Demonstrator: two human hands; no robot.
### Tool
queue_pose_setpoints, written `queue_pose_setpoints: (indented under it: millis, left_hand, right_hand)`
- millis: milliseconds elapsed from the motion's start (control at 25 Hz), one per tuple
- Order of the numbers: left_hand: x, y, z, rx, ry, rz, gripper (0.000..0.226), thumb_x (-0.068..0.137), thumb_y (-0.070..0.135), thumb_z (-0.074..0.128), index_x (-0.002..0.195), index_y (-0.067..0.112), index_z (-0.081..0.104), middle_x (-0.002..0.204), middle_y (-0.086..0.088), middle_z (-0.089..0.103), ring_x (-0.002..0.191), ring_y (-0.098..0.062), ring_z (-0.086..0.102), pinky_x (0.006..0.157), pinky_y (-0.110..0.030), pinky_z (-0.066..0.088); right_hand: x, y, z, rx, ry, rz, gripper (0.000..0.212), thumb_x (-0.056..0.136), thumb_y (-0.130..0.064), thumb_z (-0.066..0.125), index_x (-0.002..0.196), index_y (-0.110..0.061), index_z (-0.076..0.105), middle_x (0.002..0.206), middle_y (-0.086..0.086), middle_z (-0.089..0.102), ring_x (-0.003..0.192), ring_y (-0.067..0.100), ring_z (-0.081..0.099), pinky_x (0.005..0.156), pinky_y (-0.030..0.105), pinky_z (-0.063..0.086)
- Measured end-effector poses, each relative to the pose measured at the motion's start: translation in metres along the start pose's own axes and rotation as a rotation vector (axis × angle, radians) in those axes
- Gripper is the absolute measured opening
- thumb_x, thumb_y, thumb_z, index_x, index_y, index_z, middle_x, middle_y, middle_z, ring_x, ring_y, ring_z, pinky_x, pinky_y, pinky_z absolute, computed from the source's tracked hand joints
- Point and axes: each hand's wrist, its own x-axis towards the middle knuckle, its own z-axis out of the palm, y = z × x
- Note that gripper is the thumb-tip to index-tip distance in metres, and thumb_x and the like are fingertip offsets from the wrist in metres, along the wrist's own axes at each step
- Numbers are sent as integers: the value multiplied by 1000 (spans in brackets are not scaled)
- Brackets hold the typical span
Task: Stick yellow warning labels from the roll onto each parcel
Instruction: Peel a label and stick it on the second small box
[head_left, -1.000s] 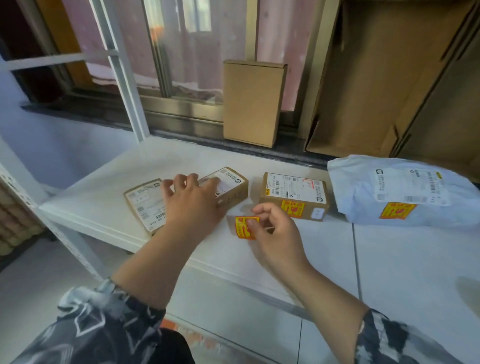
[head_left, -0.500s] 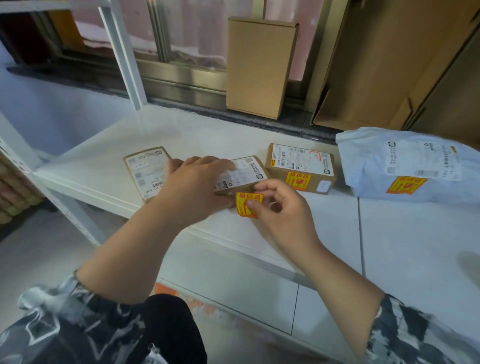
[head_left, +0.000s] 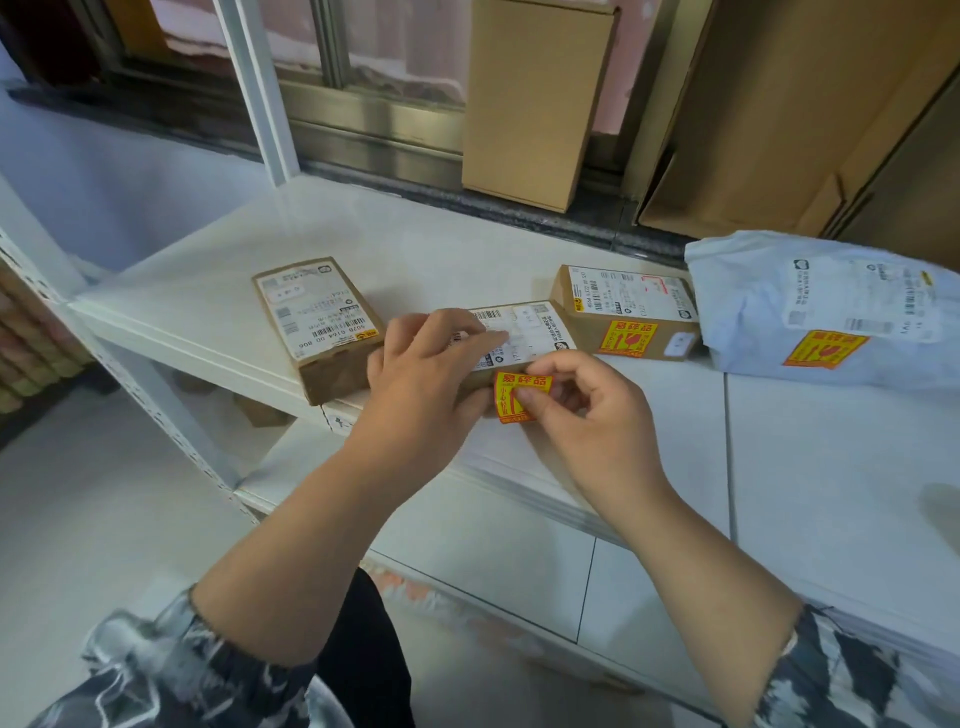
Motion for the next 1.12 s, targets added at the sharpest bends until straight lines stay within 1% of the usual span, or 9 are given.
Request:
queue_pose_setpoints:
  millis: [40,120,240,360,480,560,680,960,1120]
  left_hand:
    - [-4,0,4,-41,38,-3,48,85,25,76,131,32,65,134,11,56,128,-22,42,90,-43,41]
    - [-10,-3,10,-181,96,-6,45,84,13,75,127,23,66,133,6,59,129,-23,50,98,-50,49]
    - [-15,-2,15,-358,148,-12,41,82,3,71,121,14,68,133,2,59,131,-16,54,107,-41,49]
    - [-16,3,14,-408,157,-33,34,85,8,66,119,13,69,132,4,59,133,-11,52,113,-29,43]
    - [-14,4,16,-417,176,-33,30,89,17,65,118,12,71,130,4,61,133,-8,52,113,-24,41]
    - [-14,4,19,-409,194,-23,27,92,20,66,117,11,71,129,2,62,132,-9,53,113,-24,41]
    - [-14,1,22,-391,227,4,23,94,18,71,116,10,72,127,-1,64,131,-14,55,113,-27,42]
    - [-14,-2,27,-365,248,30,22,94,15,72,115,8,72,126,-2,65,132,-14,54,113,-25,39]
    - [-14,-3,29,-360,260,40,22,94,16,72,115,8,72,125,-2,65,130,-15,55,113,-29,41]
  right_hand:
    - [0,0,0,-12,1,-2,21,87,-11,80,90,-30,72,78,-5,66,69,2,57,68,13,46]
    - [-1,1,1,-45,7,-8,18,88,-13,79,88,-29,71,78,-4,66,69,4,56,67,13,46]
    - [-1,2,3,-103,14,-36,13,91,-16,77,87,-27,71,81,-6,69,74,8,61,70,17,48]
    - [-1,5,6,-167,16,-90,10,93,-18,74,91,-27,70,87,-8,71,82,13,65,76,30,56]
    - [-2,7,8,-212,37,-121,7,94,-20,73,94,-27,70,89,-8,71,84,15,67,78,39,57]
    - [-2,7,9,-228,60,-133,7,93,-21,74,96,-26,71,89,-8,72,84,14,67,78,39,57]
    - [-2,7,9,-254,84,-146,8,92,-21,75,99,-26,72,90,-8,72,84,12,67,78,36,57]
    - [-2,4,10,-264,106,-110,14,92,-23,76,105,-25,69,94,-7,76,87,8,69,81,30,56]
    - [-2,2,13,-260,136,-104,15,91,-22,77,104,-22,69,92,-8,77,84,8,70,80,32,58]
